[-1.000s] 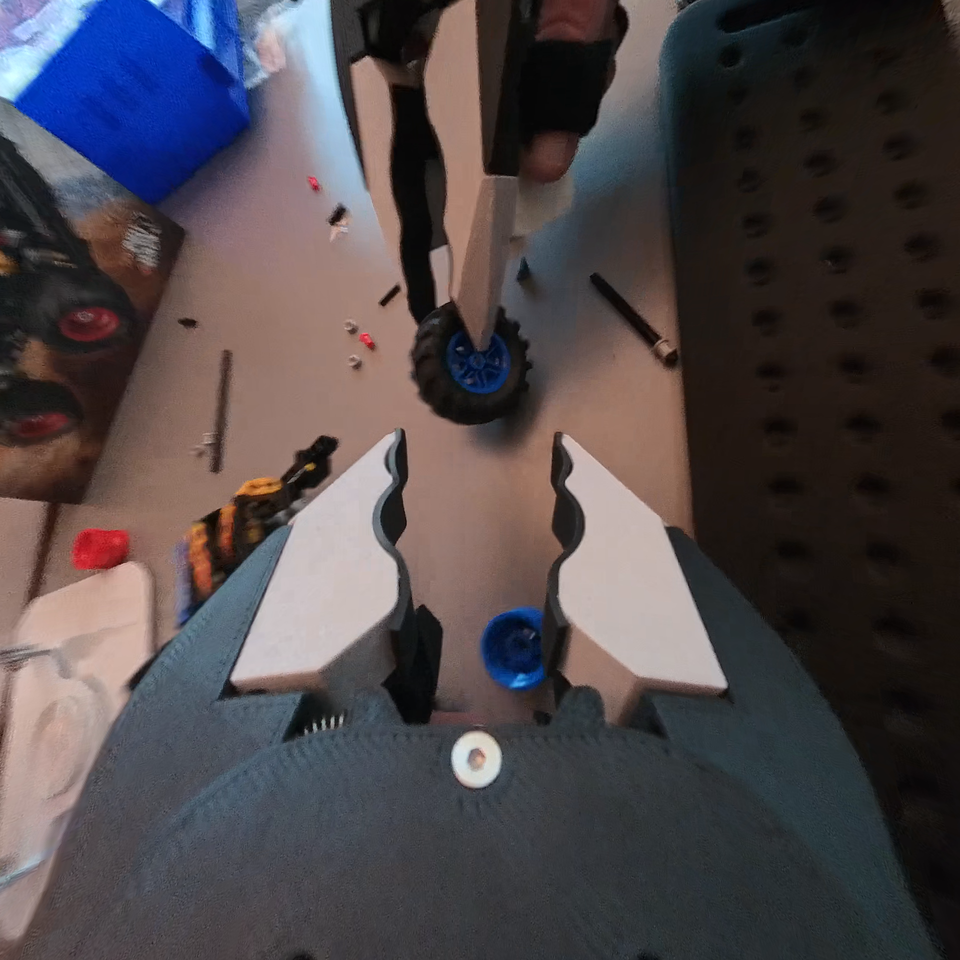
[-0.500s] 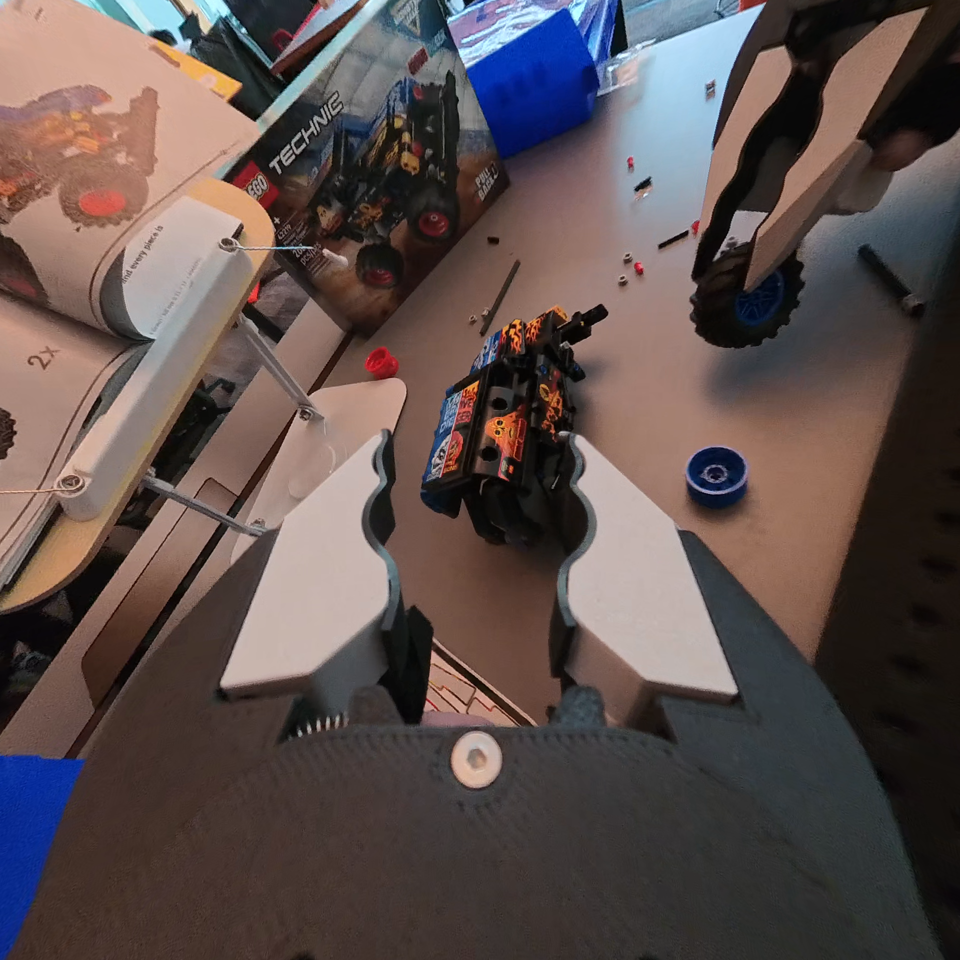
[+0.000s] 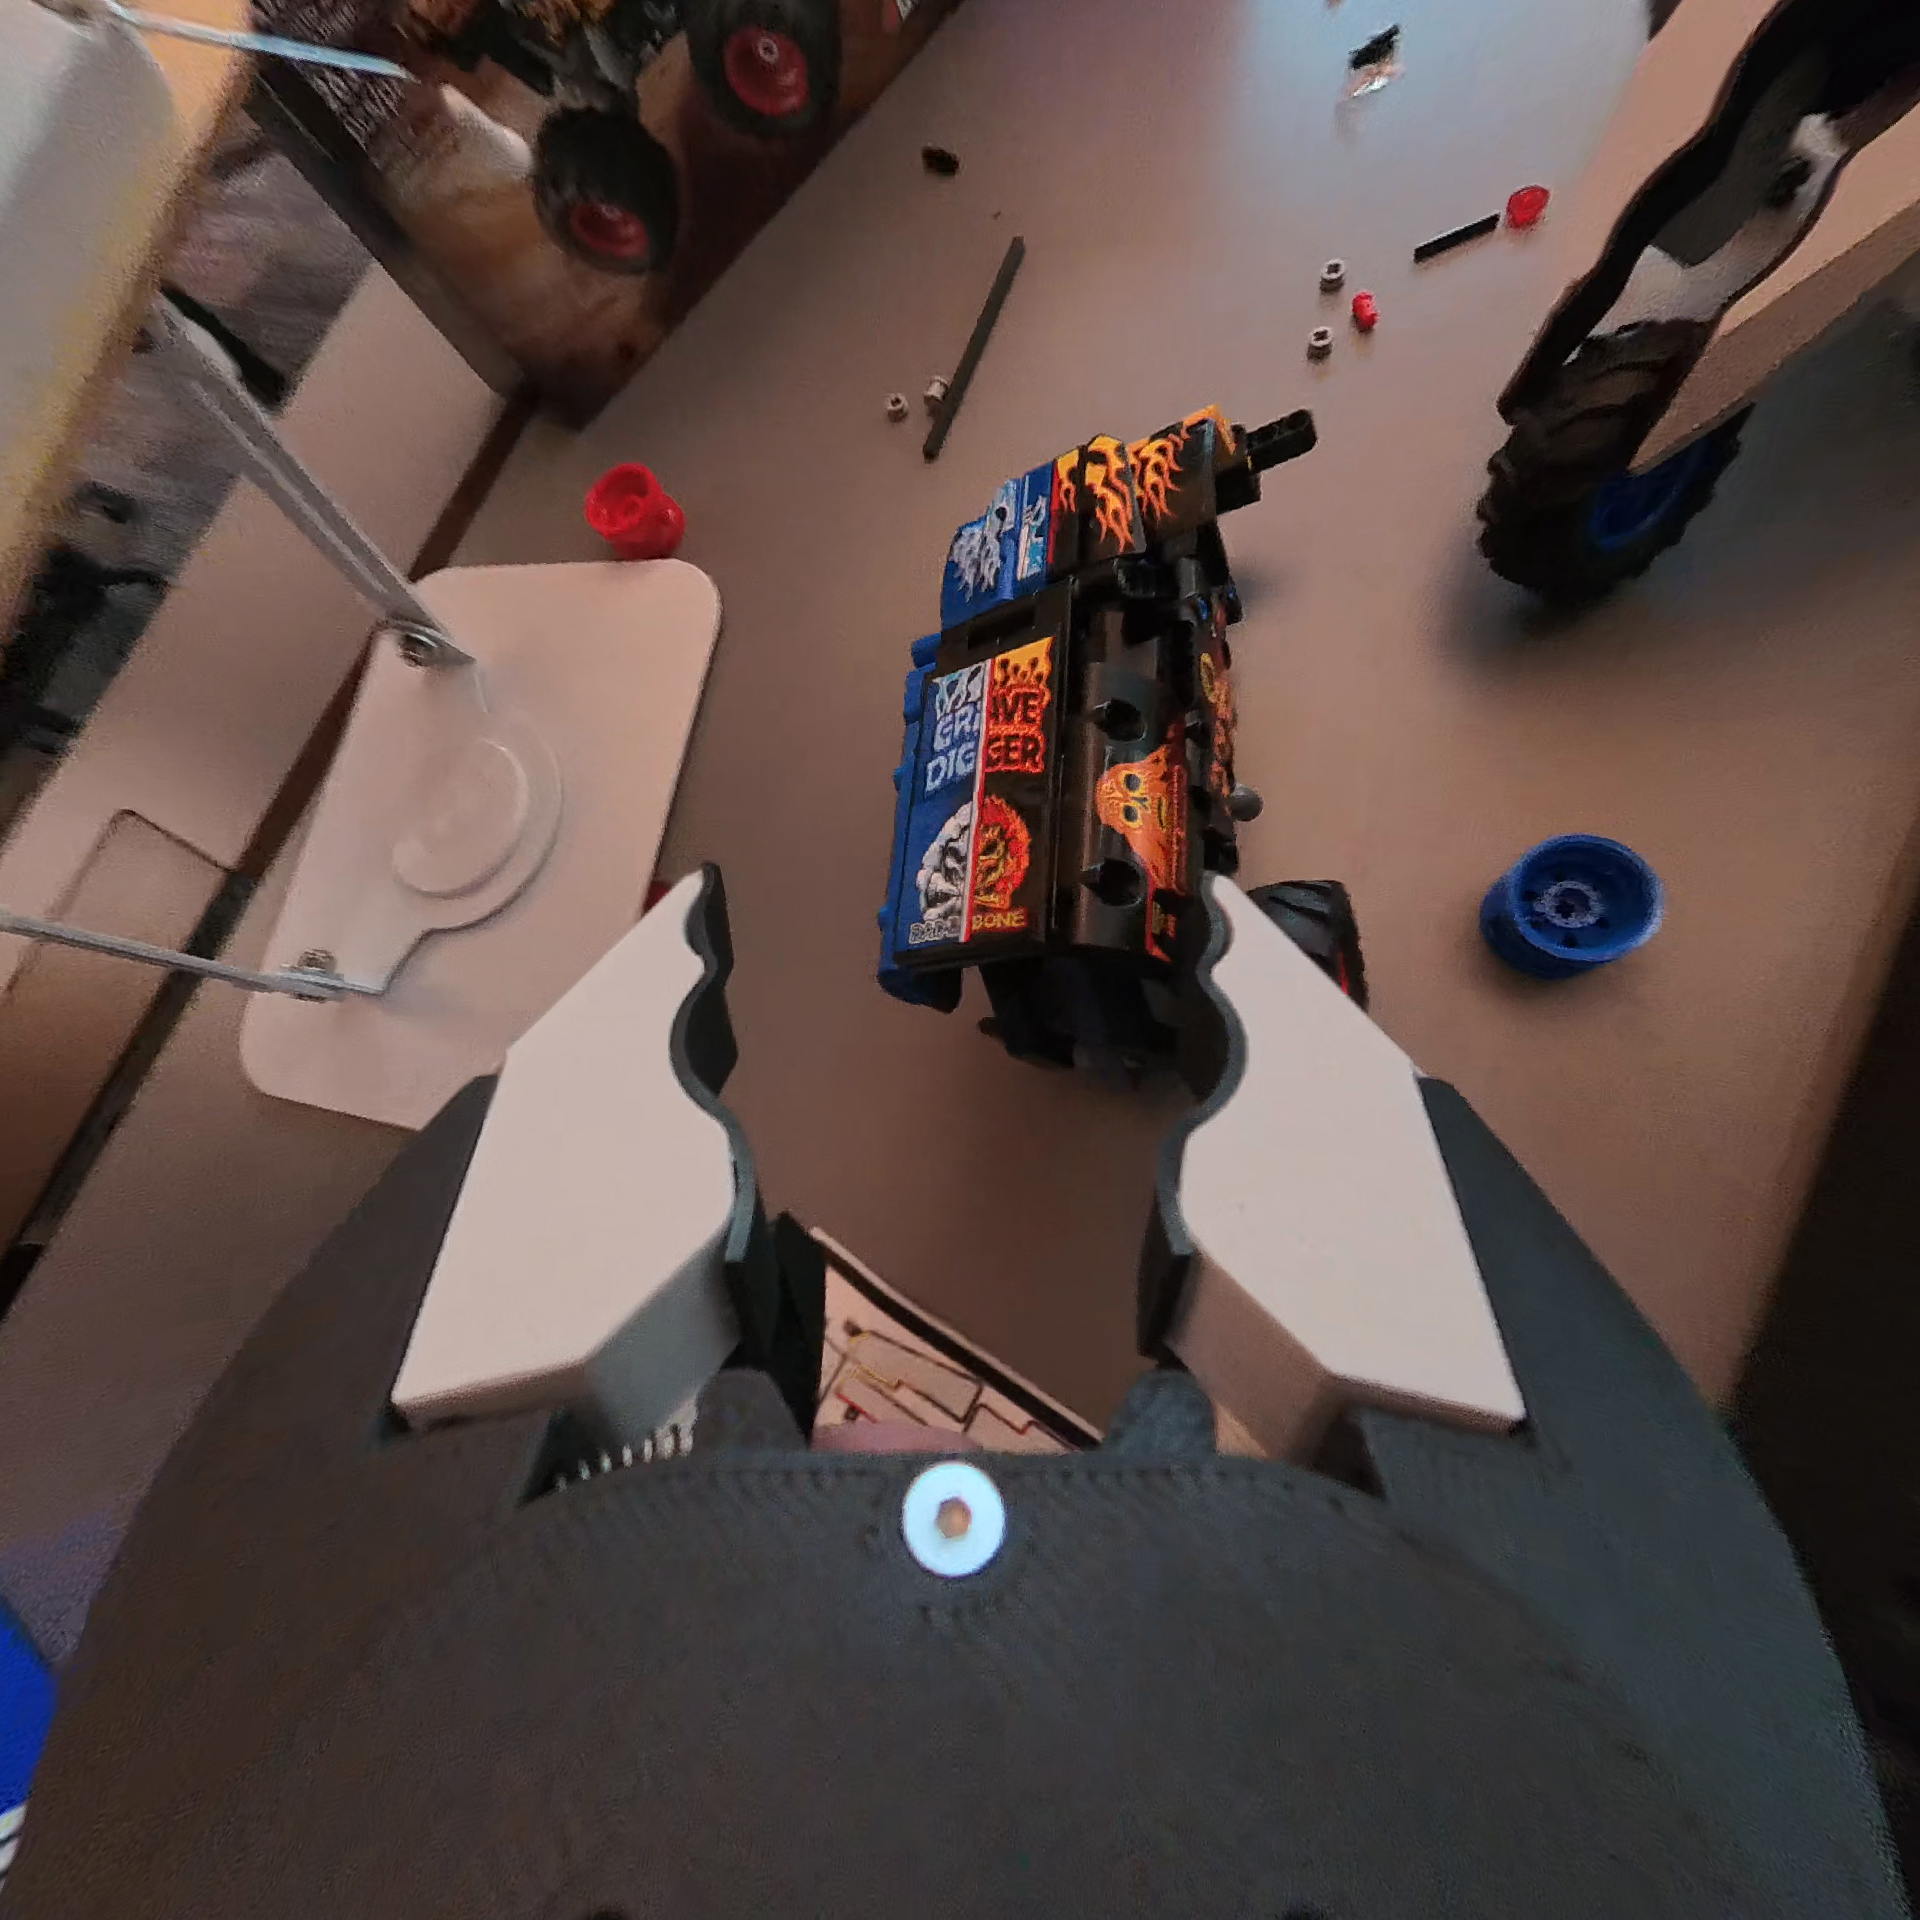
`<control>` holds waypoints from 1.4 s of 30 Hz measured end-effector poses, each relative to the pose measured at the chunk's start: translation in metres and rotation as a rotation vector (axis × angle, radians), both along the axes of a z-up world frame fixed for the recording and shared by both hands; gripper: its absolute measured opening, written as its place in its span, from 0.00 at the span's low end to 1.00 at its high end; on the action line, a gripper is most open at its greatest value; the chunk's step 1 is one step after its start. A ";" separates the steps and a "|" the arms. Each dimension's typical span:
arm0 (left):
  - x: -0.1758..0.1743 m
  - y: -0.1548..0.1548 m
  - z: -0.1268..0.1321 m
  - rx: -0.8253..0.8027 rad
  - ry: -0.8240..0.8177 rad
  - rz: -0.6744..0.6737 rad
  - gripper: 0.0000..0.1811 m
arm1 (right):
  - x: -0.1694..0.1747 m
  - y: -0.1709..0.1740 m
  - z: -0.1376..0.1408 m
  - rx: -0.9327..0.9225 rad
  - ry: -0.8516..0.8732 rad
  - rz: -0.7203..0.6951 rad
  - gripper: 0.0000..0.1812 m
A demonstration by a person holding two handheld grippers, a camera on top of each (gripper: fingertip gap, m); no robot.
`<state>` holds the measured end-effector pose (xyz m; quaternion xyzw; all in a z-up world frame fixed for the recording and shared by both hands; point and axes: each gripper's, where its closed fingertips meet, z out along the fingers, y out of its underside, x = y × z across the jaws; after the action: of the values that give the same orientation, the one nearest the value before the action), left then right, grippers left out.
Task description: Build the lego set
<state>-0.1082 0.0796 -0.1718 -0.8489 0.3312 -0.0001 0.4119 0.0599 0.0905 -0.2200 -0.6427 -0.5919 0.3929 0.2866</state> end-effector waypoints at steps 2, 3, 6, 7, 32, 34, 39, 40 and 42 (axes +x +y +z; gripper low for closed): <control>0.004 0.001 -0.008 -0.076 -0.067 -0.018 0.49 | 0.001 -0.003 -0.001 -0.006 0.003 0.015 0.15; 0.006 0.001 -0.012 -0.106 -0.088 -0.027 0.49 | 0.002 -0.004 -0.002 0.000 0.004 0.018 0.15; 0.010 0.001 -0.031 -0.191 -0.121 -0.046 0.49 | 0.006 -0.005 -0.004 0.007 0.002 0.019 0.15; 0.013 0.001 -0.034 -0.199 -0.136 -0.053 0.47 | 0.007 -0.005 -0.004 0.009 0.003 0.016 0.15; -0.035 -0.009 -0.026 -0.012 -0.012 0.412 0.42 | 0.012 -0.001 -0.001 0.128 0.015 0.021 0.15; -0.039 -0.014 -0.026 0.013 -0.045 0.508 0.42 | 0.013 -0.002 -0.002 0.140 0.011 0.023 0.15; -0.024 -0.026 -0.015 0.063 -0.108 0.587 0.47 | 0.013 -0.002 -0.002 0.152 0.010 0.031 0.15; -0.018 -0.029 -0.012 0.052 -0.146 0.579 0.49 | 0.013 -0.002 -0.002 0.152 0.011 0.032 0.15; -0.008 -0.038 -0.008 0.010 -0.214 0.550 0.53 | 0.013 -0.003 -0.002 0.155 0.010 0.034 0.15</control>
<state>-0.1166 0.0411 -0.1799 -0.8999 0.0434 0.0236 0.4332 0.0733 0.0877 -0.2217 -0.6065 -0.6299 0.3541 0.3318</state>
